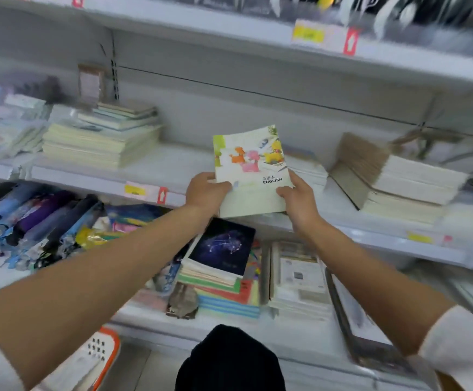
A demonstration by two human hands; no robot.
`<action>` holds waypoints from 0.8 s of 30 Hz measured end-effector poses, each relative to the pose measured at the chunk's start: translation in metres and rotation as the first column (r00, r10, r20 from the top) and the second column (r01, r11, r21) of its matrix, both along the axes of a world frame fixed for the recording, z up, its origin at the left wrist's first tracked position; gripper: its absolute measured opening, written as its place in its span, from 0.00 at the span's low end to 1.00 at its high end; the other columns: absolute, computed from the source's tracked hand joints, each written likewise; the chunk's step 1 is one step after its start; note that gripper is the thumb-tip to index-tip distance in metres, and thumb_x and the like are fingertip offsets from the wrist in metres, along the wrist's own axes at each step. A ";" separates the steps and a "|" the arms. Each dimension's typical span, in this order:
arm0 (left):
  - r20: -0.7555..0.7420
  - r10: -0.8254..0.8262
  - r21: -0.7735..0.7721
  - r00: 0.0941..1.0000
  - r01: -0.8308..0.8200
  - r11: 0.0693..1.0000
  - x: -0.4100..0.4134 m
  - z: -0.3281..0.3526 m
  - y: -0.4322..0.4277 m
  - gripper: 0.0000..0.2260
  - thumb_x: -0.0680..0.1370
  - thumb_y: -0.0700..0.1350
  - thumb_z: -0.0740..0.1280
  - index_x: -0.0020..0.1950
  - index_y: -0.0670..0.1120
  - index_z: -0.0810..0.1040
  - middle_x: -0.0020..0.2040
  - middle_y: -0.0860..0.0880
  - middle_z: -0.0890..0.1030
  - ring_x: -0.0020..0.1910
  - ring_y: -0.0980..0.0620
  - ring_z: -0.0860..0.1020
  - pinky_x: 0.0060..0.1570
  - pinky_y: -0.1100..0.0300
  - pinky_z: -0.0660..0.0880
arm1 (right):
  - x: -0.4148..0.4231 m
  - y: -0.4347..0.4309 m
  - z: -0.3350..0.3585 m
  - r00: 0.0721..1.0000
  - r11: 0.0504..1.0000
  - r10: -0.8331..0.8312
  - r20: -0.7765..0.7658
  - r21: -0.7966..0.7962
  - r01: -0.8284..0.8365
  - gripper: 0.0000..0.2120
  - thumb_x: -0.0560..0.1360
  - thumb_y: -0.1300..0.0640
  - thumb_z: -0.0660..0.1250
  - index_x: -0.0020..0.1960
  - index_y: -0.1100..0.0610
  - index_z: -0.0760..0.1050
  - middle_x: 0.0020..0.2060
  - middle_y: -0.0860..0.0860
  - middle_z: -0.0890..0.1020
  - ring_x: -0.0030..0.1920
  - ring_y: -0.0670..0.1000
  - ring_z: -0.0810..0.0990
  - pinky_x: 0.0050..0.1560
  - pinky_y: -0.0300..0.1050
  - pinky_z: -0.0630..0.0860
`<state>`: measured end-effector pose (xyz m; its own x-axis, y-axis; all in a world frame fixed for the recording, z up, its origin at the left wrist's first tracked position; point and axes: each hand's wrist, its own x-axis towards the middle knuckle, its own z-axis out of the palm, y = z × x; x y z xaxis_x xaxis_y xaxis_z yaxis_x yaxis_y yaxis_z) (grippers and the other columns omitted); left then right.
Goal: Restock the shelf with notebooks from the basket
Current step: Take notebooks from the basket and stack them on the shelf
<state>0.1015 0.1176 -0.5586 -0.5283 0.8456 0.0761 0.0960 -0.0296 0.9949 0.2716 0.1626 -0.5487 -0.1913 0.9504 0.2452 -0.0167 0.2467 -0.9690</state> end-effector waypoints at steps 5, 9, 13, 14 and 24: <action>-0.107 -0.204 0.041 0.973 0.210 0.977 0.043 0.032 0.062 0.19 0.71 0.33 0.70 0.60 0.43 0.76 0.59 0.46 0.79 0.58 0.47 0.78 0.60 0.52 0.76 | 0.040 0.060 0.015 0.987 0.987 -0.155 -0.032 -0.037 0.154 0.21 0.77 0.70 0.54 0.62 0.52 0.74 0.54 0.51 0.80 0.50 0.52 0.79 0.51 0.49 0.77; -0.133 -0.274 0.091 0.952 0.287 0.954 0.065 0.047 0.113 0.32 0.70 0.28 0.69 0.72 0.45 0.68 0.65 0.46 0.75 0.60 0.49 0.75 0.54 0.57 0.77 | 0.056 0.112 0.026 0.959 0.959 -0.284 0.019 -0.010 0.284 0.17 0.76 0.71 0.55 0.53 0.54 0.76 0.54 0.56 0.82 0.53 0.57 0.80 0.52 0.51 0.78; -0.182 -0.297 0.051 0.937 0.310 0.949 0.073 0.046 0.160 0.32 0.70 0.29 0.70 0.71 0.48 0.70 0.64 0.46 0.75 0.60 0.49 0.75 0.59 0.56 0.75 | 0.062 0.159 0.034 0.919 0.932 -0.364 0.153 0.050 0.360 0.14 0.73 0.72 0.56 0.50 0.60 0.77 0.47 0.57 0.82 0.46 0.55 0.79 0.41 0.43 0.73; -0.179 -0.303 0.030 0.936 0.313 0.949 0.072 0.044 0.170 0.32 0.70 0.29 0.70 0.71 0.48 0.69 0.64 0.45 0.75 0.60 0.49 0.74 0.61 0.55 0.75 | 0.063 0.169 0.032 0.908 0.930 -0.367 0.203 0.057 0.363 0.13 0.73 0.71 0.57 0.49 0.61 0.77 0.45 0.56 0.81 0.44 0.54 0.77 0.41 0.44 0.72; -0.163 -0.412 -0.010 0.897 0.416 0.909 0.037 0.008 0.199 0.19 0.71 0.41 0.76 0.61 0.45 0.79 0.61 0.48 0.79 0.60 0.55 0.76 0.59 0.65 0.71 | 0.096 0.189 0.002 0.859 0.995 -0.085 0.505 0.084 0.049 0.17 0.72 0.47 0.73 0.59 0.47 0.76 0.47 0.38 0.81 0.41 0.35 0.79 0.41 0.30 0.74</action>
